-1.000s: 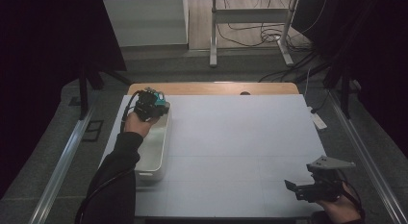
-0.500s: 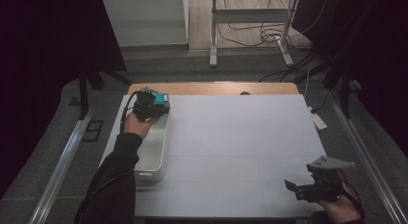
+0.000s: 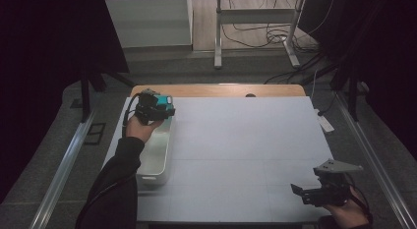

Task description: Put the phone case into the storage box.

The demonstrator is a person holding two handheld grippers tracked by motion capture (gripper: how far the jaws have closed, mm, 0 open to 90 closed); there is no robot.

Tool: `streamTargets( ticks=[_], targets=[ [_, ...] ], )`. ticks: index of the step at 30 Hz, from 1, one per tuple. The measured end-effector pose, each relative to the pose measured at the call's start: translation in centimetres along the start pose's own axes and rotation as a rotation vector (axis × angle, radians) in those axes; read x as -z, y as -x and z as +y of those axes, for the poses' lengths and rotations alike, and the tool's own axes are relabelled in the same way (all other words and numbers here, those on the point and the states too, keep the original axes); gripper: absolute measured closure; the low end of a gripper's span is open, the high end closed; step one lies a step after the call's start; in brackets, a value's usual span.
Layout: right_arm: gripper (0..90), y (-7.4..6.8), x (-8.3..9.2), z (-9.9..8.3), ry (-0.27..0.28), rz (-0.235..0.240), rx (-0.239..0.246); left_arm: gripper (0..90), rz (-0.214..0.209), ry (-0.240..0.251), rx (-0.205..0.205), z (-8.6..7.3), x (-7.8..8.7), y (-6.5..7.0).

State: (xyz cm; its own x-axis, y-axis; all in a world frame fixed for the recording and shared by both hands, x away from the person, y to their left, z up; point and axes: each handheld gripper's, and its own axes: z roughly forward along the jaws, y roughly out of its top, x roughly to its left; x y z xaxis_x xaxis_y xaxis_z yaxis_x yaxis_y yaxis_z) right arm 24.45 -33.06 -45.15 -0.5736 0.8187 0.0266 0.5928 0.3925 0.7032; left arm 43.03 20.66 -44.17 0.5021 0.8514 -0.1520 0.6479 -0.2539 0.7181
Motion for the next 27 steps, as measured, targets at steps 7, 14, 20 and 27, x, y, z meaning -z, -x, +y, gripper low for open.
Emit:
streamTargets(
  ticks=[7, 14, 20, 27],
  targets=[
    [0.7, 0.0, 0.0, 0.0, 0.000, -0.001, 0.002, 39.8, 0.014, 0.020, -0.008, -0.1, 0.3, 0.2],
    [0.7, 0.0, 0.0, 0.0, 0.000, -0.002, 0.002, 28.5, 0.014, 0.036, -0.013, -0.3, 0.7, 0.3],
    [0.6, 0.0, 0.0, 0.0, -0.001, -0.003, 0.000, 19.4, -0.001, 0.043, -0.028, -0.4, 1.0, 0.7],
    [0.6, 0.0, 0.0, 0.0, -0.004, -0.005, 0.003, 12.5, -0.024, 0.058, -0.038, -0.5, 1.5, 1.2]
  ],
)
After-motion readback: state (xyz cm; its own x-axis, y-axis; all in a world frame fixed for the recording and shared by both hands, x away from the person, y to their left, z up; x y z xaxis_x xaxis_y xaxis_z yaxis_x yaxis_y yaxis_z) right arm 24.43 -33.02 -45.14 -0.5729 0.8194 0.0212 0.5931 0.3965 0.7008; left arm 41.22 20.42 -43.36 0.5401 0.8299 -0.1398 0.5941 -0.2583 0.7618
